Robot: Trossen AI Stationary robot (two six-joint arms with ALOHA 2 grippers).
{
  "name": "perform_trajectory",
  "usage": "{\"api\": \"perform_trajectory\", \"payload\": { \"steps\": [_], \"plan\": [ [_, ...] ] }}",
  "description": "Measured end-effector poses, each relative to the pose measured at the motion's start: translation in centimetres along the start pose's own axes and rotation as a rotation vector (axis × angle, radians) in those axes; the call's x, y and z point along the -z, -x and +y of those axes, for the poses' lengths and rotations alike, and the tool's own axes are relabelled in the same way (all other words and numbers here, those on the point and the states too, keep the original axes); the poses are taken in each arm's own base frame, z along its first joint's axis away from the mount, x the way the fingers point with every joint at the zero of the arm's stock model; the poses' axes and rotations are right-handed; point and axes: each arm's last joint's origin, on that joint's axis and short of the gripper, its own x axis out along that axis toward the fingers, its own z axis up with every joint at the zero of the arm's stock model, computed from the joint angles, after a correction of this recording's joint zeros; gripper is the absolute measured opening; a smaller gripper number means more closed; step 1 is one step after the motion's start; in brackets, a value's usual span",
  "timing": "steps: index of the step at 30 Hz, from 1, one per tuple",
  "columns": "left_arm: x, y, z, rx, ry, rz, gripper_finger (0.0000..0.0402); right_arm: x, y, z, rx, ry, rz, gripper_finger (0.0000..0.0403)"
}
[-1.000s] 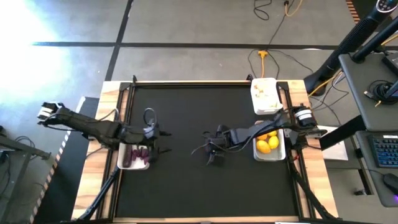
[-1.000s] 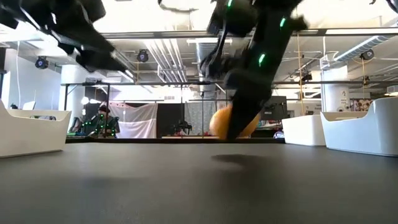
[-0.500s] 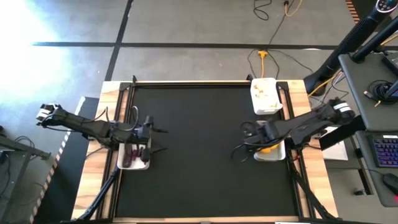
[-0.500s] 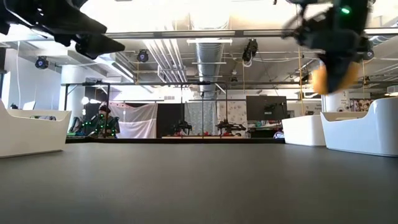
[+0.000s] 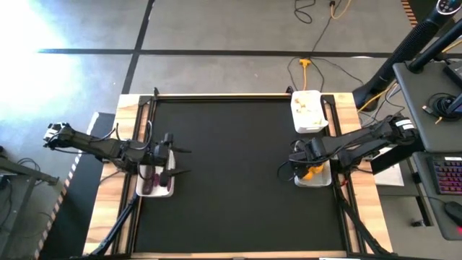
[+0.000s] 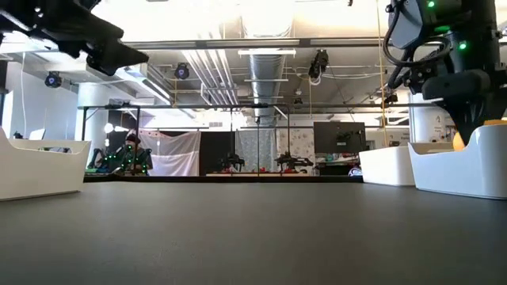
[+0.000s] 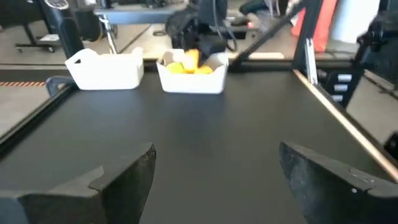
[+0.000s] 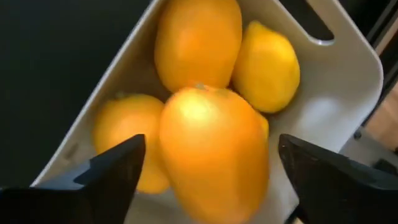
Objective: Sort produce into baskets
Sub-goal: Put the lemon into the gray bin, then return to Home Position
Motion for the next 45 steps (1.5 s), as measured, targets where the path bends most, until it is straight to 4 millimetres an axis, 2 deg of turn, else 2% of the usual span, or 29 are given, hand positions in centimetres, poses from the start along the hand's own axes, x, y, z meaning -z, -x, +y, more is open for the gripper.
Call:
{"api": "perform_trajectory", "payload": {
  "steps": [2, 4, 6, 10, 14, 19, 21, 24, 28, 32, 33, 37, 42, 45],
  "plan": [
    [-1.1, 0.0, 0.0, -0.021, 0.068, -0.060, 0.0322, -0.1, 0.3, -0.3, 0.006, 0.005, 0.026, 0.0376],
    [-2.9, 0.3, 0.0, -0.025, 0.222, -0.152, 0.0322, -0.2, 0.5, -0.6, 0.018, 0.013, 0.047, 0.0387],
    [-3.8, 0.7, -0.1, 0.024, 0.217, -0.167, 0.0322, -0.4, 0.9, -0.7, 0.012, 0.052, 0.055, 0.0390],
    [-2.8, 1.0, 0.0, 0.072, 0.227, -0.139, 0.0323, -0.9, 3.1, -0.5, -0.057, 0.093, -0.024, 0.0392],
    [-1.2, 1.9, 0.3, 0.073, 0.187, -0.173, 0.0323, -1.8, 6.2, -0.3, -0.105, 0.199, -0.252, 0.0392],
    [0.0, 3.0, 0.7, 0.075, 0.165, -0.277, 0.0323, -2.8, 9.4, 0.8, -0.323, 0.312, -0.448, 0.0381],
    [0.0, 3.6, 0.8, 0.074, 0.144, -0.311, 0.0323, -3.0, 9.8, 1.1, -0.344, 0.386, -0.489, 0.0362],
    [0.2, 4.2, 1.0, 0.072, 0.133, -0.322, 0.0323, -3.4, 10.1, 2.0, -0.362, 0.473, -0.500, 0.0309],
    [0.2, 4.8, 1.2, 0.040, 0.154, -0.348, 0.0323, -4.0, 10.3, 3.7, -0.413, 0.558, -0.595, 0.0193],
    [0.0, 5.2, 1.4, 0.032, 0.330, -0.387, 0.0323, -4.6, 10.3, 4.9, -0.454, 0.744, -0.790, 0.0045],
    [-0.1, 5.3, 1.5, 0.020, 0.327, -0.401, 0.0323, -4.6, 10.2, 4.9, -0.475, 0.759, -0.820, 0.0030],
    [0.1, 5.2, 1.4, 0.016, 0.126, -0.381, 0.0323, -4.5, 9.9, 3.7, -0.630, 0.774, -0.979, 0.0013],
    [0.1, 5.5, 1.1, 0.097, 0.009, -0.393, 0.0323, -2.3, 9.4, 0.8, -0.896, 0.872, -1.274, 0.0009],
    [0.5, 5.5, 1.1, 0.113, -0.016, -0.355, 0.0323, -0.8, 8.8, -1.6, -1.056, 0.802, -1.279, 0.0009]
  ]
}}
